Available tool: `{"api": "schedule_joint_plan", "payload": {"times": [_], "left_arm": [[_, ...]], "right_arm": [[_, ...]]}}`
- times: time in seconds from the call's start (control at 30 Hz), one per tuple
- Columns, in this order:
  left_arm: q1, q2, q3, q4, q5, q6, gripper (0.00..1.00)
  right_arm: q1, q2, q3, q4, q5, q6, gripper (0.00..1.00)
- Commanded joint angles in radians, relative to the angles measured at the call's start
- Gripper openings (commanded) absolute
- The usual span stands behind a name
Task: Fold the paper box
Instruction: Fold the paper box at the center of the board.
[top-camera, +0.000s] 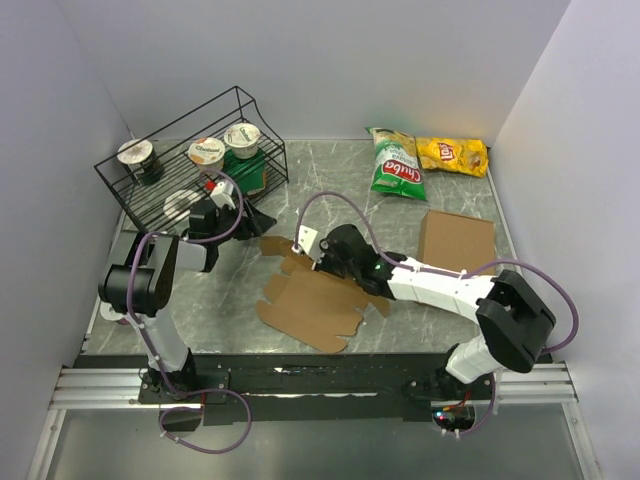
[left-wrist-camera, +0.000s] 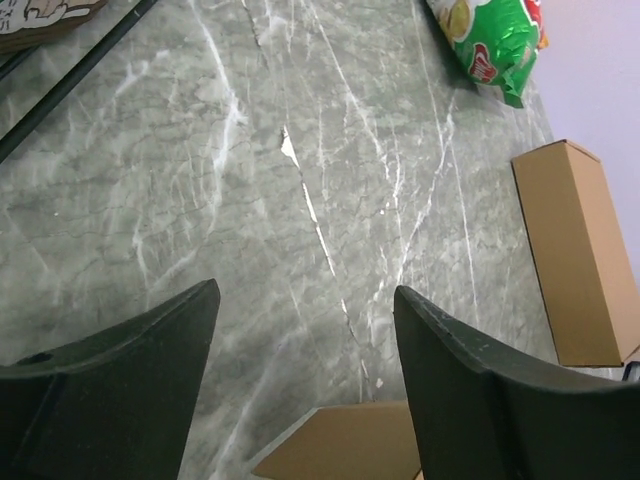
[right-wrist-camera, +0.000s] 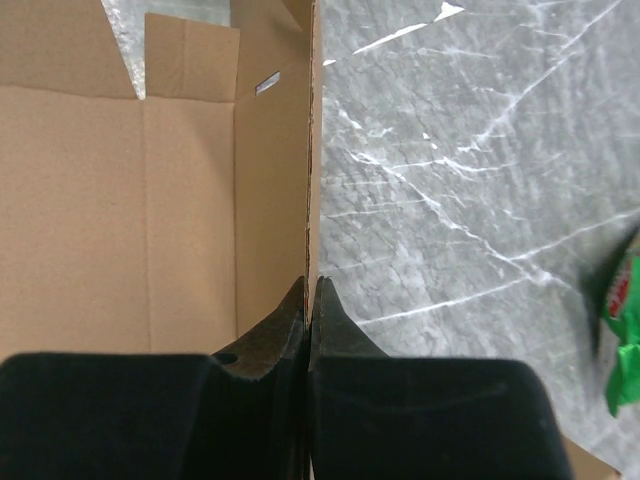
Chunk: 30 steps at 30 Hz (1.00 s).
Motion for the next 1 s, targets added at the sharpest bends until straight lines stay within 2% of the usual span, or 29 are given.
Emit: {"api": "schedule_joint_plan", "payload": {"times": [0.0,0.3,0.37,0.53,0.73,0.9,0.97], "left_arm": [[-0.007,0.018,-0.052,0.017,0.095,-0.063,0.76],[-0.006,-0.108,-0.221,0.233,0.187,-0.049,0.93],[-0.006,-0.114,-0.253,0.268,0.199,-0.057,0.95],[-0.004,-0.105,-0.321,0.483,0.231,-0.138,0.99],[-0.003,-0.111,-0.355,0.664,0.227,-0.227,0.99],[-0.003,-0.175,-0.355,0.591,0.237,-0.166,1.0],[-0.004,-0.201,-0.344,0.475,0.231,-0.096,0.99]], "right_arm": [[0.024,-0.032,-0.024,0.044,0.117,-0.042,0.0],[0.006,0.002,0.033,-0.035,0.018,0.034,0.04],[0.001,0.007,0.044,-0.046,0.007,0.043,0.05],[-0.011,0.016,0.056,-0.066,-0.028,0.05,0.06],[-0.026,0.016,0.059,-0.087,-0.053,0.057,0.06],[-0.036,0.014,0.055,-0.089,-0.068,0.063,0.06],[-0.037,0.016,0.053,-0.086,-0.071,0.063,0.06]]}}
